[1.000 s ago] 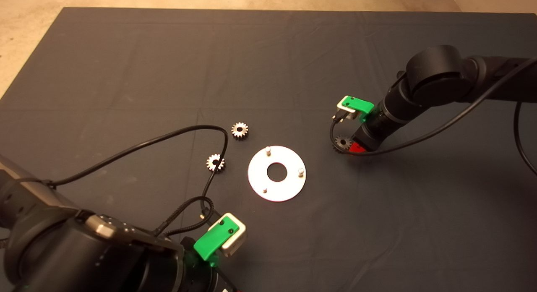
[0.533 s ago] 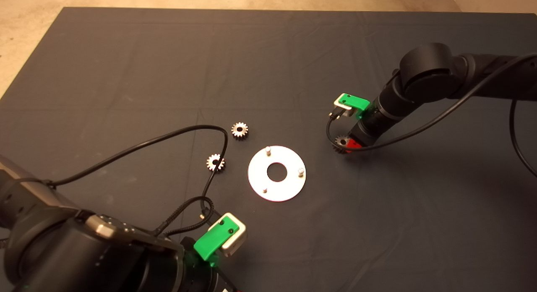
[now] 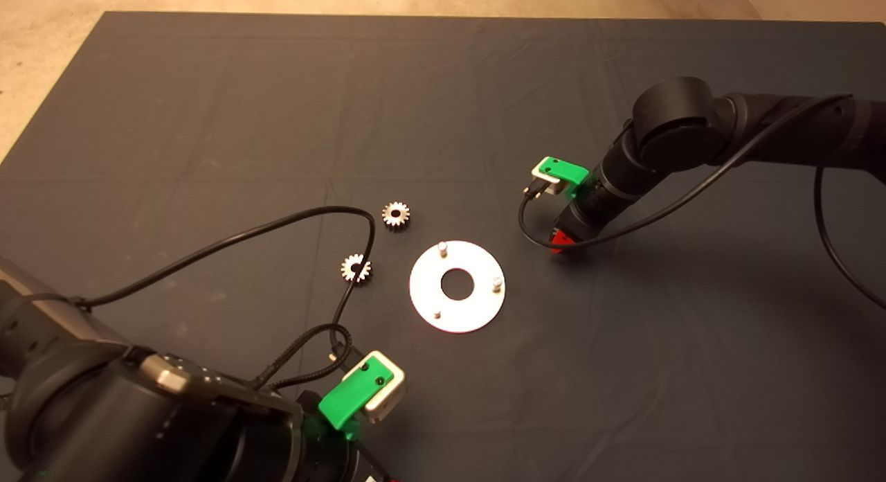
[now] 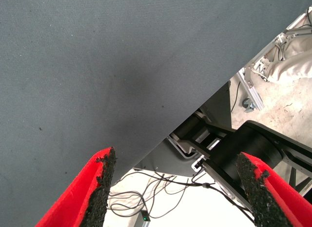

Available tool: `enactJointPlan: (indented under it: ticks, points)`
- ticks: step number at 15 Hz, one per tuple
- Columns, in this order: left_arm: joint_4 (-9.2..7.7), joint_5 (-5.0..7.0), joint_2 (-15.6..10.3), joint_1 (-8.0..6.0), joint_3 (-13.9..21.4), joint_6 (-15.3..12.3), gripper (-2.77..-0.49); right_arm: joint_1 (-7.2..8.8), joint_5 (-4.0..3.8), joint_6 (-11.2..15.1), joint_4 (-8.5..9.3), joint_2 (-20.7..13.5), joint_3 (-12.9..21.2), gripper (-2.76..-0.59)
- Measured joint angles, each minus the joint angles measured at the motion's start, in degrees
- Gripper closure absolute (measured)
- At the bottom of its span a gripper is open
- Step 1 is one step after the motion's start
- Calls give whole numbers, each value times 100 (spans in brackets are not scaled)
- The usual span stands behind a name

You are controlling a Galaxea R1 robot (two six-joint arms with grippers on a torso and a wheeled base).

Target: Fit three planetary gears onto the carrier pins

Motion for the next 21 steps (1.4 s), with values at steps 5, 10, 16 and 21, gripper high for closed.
enactJointPlan:
  ticks: [5, 10, 16, 21]
  points:
    - [0, 1, -16, 1, 0, 0, -173, -22, -5, 0, -2, -2, -2, -176]
    - [2, -2, -16, -1, 0, 0, -173, -200, -24, -6, -2, -4, -18, -176]
    - [2, -2, -27, 2, 0, 0, -173, -203, -22, -138, -2, -4, -121, -172]
    - [0, -1, -49, 0, 0, 0, -173, -203, -20, -201, -1, -2, -212, -151]
